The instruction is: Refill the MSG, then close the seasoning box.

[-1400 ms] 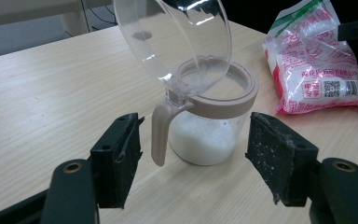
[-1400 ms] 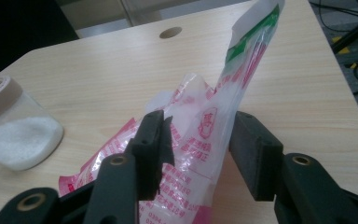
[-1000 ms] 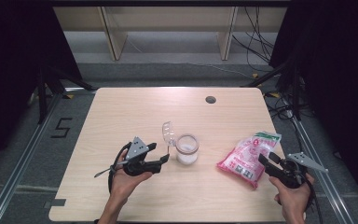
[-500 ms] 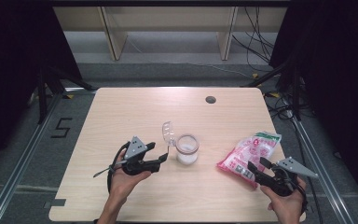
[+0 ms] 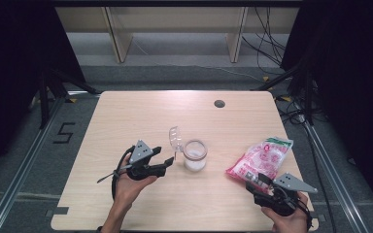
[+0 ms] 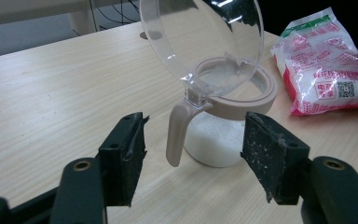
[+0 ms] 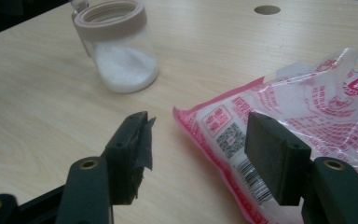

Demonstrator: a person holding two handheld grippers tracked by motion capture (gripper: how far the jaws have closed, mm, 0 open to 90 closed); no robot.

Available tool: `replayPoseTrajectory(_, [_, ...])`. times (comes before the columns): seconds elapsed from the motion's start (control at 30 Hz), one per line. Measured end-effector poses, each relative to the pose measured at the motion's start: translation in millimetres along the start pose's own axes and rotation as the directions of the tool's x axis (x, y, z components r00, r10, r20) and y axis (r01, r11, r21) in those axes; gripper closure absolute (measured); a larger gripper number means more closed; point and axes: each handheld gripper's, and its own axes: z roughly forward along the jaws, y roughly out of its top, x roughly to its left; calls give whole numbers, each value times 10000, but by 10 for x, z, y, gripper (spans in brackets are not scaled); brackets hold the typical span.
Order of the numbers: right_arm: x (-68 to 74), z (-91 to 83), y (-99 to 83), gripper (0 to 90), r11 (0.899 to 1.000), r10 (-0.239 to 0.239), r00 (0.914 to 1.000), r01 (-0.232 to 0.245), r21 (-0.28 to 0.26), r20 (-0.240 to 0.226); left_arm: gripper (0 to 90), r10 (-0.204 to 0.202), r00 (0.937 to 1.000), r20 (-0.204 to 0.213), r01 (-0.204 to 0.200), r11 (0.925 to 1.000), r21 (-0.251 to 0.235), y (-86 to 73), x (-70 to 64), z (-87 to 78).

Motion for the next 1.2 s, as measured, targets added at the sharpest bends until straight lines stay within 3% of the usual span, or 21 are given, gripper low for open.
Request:
replayPoseTrajectory(0.03, [41, -16, -6, 407, 9996, 189, 9998, -190, 194, 47, 411, 50, 10000, -12, -50, 10000, 2, 3, 1, 2])
replayPoseTrajectory(0.1, [40, -8, -17, 407, 9998, -188, 9997, 189, 115, -132, 453, 297, 9996, 11, -297, 9996, -13, 11, 8, 2])
replayPoseTrajectory(0.13, [85, -28, -24, 406, 9992, 127, 9998, -121, 378, -159, 470, 329, 9995, 33, -329, 9995, -16, 14, 10, 3])
replayPoseTrajectory(0.17, [71, -10, -30, 406, 9997, -171, 9996, 176, 198, -231, 485, 268, 9996, 32, -268, 9996, -23, 14, 6, 4])
replayPoseTrajectory(0.2, [98, -30, -36, 405, 9992, -48, 9998, 57, 407, -207, 509, 351, 9993, 137, -350, 9994, -86, 16, 11, 9])
replayPoseTrajectory(0.23, [105, -18, -49, 406, 9995, -295, 9994, 298, 134, -176, 532, 275, 9994, 190, -273, 9996, -79, 14, 4, 13])
replayPoseTrajectory(0.27, [100, -19, -52, 406, 9985, -532, 9983, 535, 125, -230, 557, 378, 9991, 166, -377, 9993, -48, 16, 0, 12])
replayPoseTrajectory(0.33, [146, -33, -68, 406, 9990, -375, 9989, 382, 234, -296, 612, 810, 9964, 266, -808, 9967, -117, 18, 1, 17])
replayPoseTrajectory(0.37, [135, -32, -69, 405, 9973, -716, 9971, 720, 152, -276, 652, 813, 9963, 266, -810, 9966, -123, 16, -9, 23])
replayPoseTrajectory(0.43, [146, -25, -85, 404, 9973, -692, 9970, 700, 225, -360, 708, 1106, 9933, 325, -1103, 9939, -91, 21, -7, 29])
replayPoseTrajectory(0.5, [181, -43, -98, 403, 9981, -408, 9982, 427, 438, -435, 753, 1085, 9935, 354, -1082, 9941, -107, 18, -14, 34])
replayPoseTrajectory(0.57, [169, -38, -105, 402, 9957, -835, 9952, 855, 371, -508, 797, 1091, 9936, 290, -1087, 9940, -141, 21, -17, 31])
replayPoseTrajectory(0.6, [216, -45, -122, 402, 9986, -265, 9983, 289, 453, -529, 820, 1085, 9938, 260, -1081, 9940, -172, 22, -15, 33])
replayPoseTrajectory(0.67, [190, -30, -126, 402, 9962, -790, 9952, 809, 308, -583, 859, 1104, 9935, 272, -1098, 9937, -226, 23, -2, 39])
replayPoseTrajectory(0.7, [204, -48, -130, 401, 9967, -626, 9964, 654, 481, -572, 881, 1019, 9946, 217, -1014, 9946, -224, 22, -7, 38])
replayPoseTrajectory(0.73, [198, -51, -130, 401, 9958, -749, 9957, 776, 491, -551, 892, 1102, 9937, 185, -1099, 9938, -185, 27, -1, 34])
replayPoseTrajectory(0.8, [233, -53, -144, 401, 9980, -292, 9976, 327, 542, -630, 894, 1170, 9929, 233, -1164, 9929, -249, 32, 4, 39])
replayPoseTrajectory(0.97, [222, -47, -159, 400, 9964, -695, 9952, 726, 430, -694, 894, 999, 9945, 307, -989, 9946, -329, 41, 33, 59])
replayPoseTrajectory(1.03, [228, -55, -163, 400, 9965, -657, 9951, 693, 464, -744, 895, 902, 9954, 321, -892, 9955, -320, 54, 41, 66])
replayPoseTrajectory(1.07, [261, -71, -167, 400, 9969, -333, 9966, 385, 681, -754, 894, 1022, 9943, 313, -1012, 9943, -342, 66, 47, 65])
replayPoseTrajectory(1.2, [250, -55, -179, 398, 9960, -660, 9944, 706, 539, -824, 894, 991, 9946, 321, -979, 9945, -361, 113, 39, 60])
